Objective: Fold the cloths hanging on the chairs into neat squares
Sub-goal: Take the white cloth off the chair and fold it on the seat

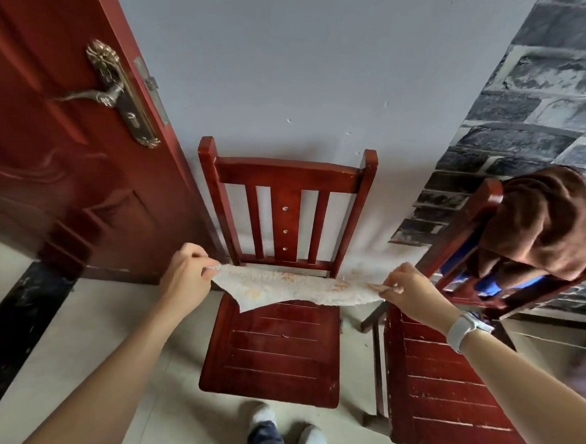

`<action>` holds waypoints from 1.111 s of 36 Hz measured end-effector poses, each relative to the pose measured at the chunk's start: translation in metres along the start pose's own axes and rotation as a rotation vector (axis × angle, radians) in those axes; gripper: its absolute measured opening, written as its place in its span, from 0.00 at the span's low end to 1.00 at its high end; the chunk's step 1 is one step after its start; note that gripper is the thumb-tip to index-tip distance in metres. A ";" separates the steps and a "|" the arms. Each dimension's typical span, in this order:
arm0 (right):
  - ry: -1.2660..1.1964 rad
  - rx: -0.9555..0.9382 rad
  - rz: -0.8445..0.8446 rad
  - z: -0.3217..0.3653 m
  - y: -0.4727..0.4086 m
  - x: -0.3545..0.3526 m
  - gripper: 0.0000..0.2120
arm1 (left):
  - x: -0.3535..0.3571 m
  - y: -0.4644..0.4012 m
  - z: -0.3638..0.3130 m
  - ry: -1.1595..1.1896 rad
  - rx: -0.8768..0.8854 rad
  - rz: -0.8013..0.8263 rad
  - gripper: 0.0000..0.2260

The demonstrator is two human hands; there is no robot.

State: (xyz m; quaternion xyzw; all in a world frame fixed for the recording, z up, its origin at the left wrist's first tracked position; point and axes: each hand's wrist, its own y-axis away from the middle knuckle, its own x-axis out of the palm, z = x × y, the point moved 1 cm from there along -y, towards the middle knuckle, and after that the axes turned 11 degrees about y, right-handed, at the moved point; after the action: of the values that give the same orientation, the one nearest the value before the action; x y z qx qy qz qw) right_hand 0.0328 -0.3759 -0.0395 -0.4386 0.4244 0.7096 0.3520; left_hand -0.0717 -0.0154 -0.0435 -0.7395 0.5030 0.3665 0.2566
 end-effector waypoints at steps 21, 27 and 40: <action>-0.053 0.398 -0.174 0.018 -0.057 0.083 0.12 | 0.076 -0.063 0.087 0.035 0.037 0.017 0.08; -0.098 0.398 -0.260 0.031 -0.056 0.085 0.10 | 0.060 -0.066 0.084 0.094 0.154 -0.114 0.08; -0.036 0.328 0.010 0.028 -0.019 0.187 0.10 | 0.104 -0.008 0.162 -0.077 0.159 0.141 0.05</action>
State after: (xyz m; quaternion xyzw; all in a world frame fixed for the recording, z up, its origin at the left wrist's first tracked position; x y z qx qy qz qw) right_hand -0.0286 -0.3190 -0.2104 -0.3603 0.5305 0.6403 0.4228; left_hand -0.0863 0.0507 -0.2238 -0.6649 0.5710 0.3707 0.3073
